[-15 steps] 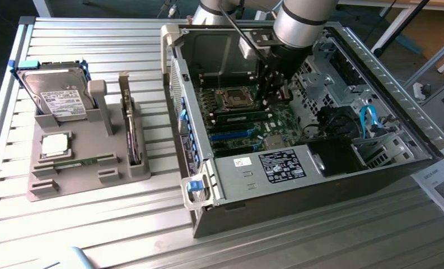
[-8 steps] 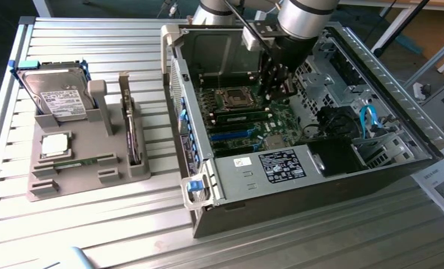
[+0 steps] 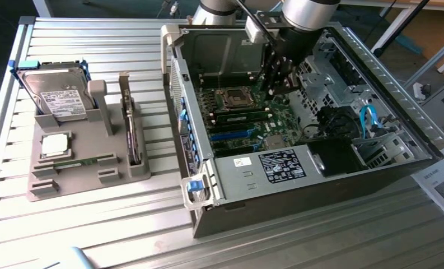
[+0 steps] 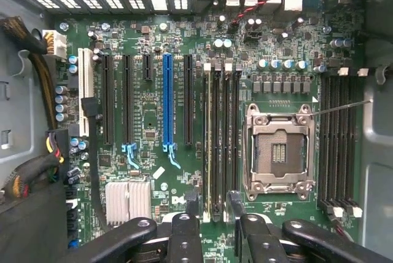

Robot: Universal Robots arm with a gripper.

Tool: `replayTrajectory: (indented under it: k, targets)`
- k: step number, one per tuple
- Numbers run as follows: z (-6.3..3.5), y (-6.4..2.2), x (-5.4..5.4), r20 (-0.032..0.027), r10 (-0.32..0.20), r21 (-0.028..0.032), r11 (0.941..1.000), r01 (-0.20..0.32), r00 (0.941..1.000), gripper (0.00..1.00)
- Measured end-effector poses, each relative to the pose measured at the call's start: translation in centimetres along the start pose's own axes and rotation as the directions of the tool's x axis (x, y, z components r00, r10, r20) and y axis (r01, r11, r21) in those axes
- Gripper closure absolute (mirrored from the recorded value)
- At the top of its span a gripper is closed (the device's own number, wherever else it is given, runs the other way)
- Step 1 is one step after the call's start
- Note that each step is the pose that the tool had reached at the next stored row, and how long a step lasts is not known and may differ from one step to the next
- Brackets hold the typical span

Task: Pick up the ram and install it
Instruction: 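Insert the ram into the slot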

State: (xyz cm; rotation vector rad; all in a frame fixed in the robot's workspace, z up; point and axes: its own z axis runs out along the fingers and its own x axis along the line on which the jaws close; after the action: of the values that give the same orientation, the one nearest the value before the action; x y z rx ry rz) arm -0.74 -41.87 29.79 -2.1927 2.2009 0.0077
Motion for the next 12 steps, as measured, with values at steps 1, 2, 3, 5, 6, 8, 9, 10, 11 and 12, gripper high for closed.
replayTrajectory:
  k: [1,2,3,5,6,8,9,10,11,12]
  targets:
    - [-0.13,-0.01,0.0,-0.0001,0.000,-0.0001,1.0000,0.000,1.0000,0.69]
    - [-0.35,-0.04,0.0,-0.0002,0.000,-0.0002,1.0000,0.000,1.0000,0.69]
    - [-0.55,-0.06,0.0,-0.0004,0.000,-0.0003,1.0000,0.000,1.0000,0.69]
    - [-0.98,-0.12,0.0,-0.0004,0.000,-0.0006,1.0000,0.000,1.0000,0.69]
    - [-1.10,-0.13,0.0,-0.0005,0.000,-0.0006,1.0000,0.000,1.0000,0.69]
    - [-1.30,-0.15,0.0,-0.0007,0.000,-0.0007,1.0000,0.000,1.0000,0.69]
    - [-1.45,-0.17,0.0,-0.0008,0.000,-0.0008,1.0000,0.000,1.0000,0.69]
    - [-1.63,-0.19,0.0,-0.0009,0.000,-0.0009,1.0000,0.000,1.0000,0.69]
    - [-1.75,-0.20,0.0,-0.0011,0.000,-0.0010,1.0000,0.000,1.0000,0.69]
    - [-1.84,-0.21,-0.1,-0.0011,0.000,-0.0010,1.0000,0.000,1.0000,0.69]
